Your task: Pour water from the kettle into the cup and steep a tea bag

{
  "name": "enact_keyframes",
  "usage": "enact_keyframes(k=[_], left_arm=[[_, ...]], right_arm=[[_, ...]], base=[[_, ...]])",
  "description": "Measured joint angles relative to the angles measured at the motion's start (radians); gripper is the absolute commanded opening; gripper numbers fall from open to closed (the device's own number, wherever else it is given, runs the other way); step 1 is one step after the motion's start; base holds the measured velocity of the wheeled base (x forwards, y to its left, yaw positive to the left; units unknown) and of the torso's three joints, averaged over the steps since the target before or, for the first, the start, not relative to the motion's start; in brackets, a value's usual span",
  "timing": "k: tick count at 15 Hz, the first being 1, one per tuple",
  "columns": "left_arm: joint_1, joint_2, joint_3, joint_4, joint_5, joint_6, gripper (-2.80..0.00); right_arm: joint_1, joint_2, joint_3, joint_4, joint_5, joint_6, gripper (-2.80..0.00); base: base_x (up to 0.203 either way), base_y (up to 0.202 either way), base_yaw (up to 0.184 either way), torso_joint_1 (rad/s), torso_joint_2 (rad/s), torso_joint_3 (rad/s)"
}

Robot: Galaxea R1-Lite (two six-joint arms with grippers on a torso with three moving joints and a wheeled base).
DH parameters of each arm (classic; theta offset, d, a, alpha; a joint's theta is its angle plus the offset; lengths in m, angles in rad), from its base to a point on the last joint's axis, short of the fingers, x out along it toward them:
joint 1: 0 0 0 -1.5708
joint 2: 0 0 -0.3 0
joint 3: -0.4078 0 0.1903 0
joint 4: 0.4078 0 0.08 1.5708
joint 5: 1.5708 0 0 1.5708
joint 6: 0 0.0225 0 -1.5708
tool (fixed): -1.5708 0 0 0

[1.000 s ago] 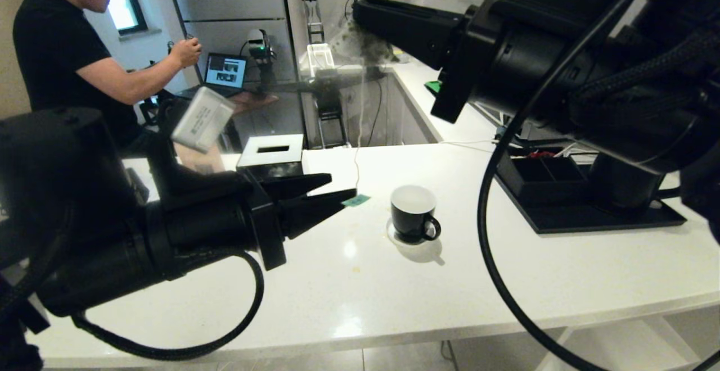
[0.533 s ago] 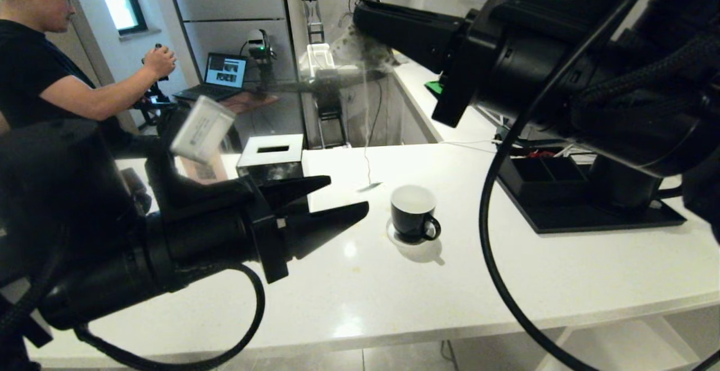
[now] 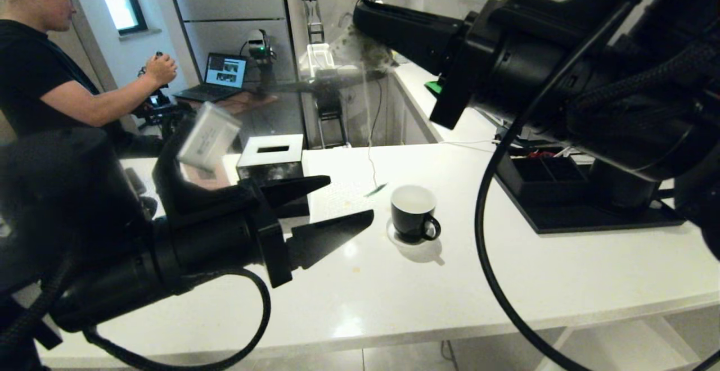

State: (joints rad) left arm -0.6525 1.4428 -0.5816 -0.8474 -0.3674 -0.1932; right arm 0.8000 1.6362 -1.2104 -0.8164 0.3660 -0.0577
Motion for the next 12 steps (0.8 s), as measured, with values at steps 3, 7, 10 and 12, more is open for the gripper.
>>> enact_keyframes(k=[3,7,10,12], left_arm=[[-0.014,0.018,-0.010,-0.003,0.001,0.005,0.00],[-0.016,0.049,-0.026,-0.078,0.001,0.016,0.00],[-0.016,0.071,-0.044,-0.092,0.001,0.056,0.00],[-0.016,0.084,-0.052,-0.111,0.000,0.075,0.00]], right_arm=[[0.000,0.002,0.000,0.000,0.000,0.000,-2.80],[0.000,0.002,0.012,-0.010,0.000,0.000,-2.80],[0.000,0.002,0.018,-0.016,0.000,0.000,-2.80],[0.000,0.002,0.019,-0.016,0.000,0.000,-2.80]], base=[[0.000,0.000,0.000,0.000,0.00,0.000],[0.000,0.000,0.000,0.000,0.00,0.000],[0.000,0.000,0.000,0.000,0.00,0.000],[0.000,0.000,0.000,0.000,0.00,0.000]])
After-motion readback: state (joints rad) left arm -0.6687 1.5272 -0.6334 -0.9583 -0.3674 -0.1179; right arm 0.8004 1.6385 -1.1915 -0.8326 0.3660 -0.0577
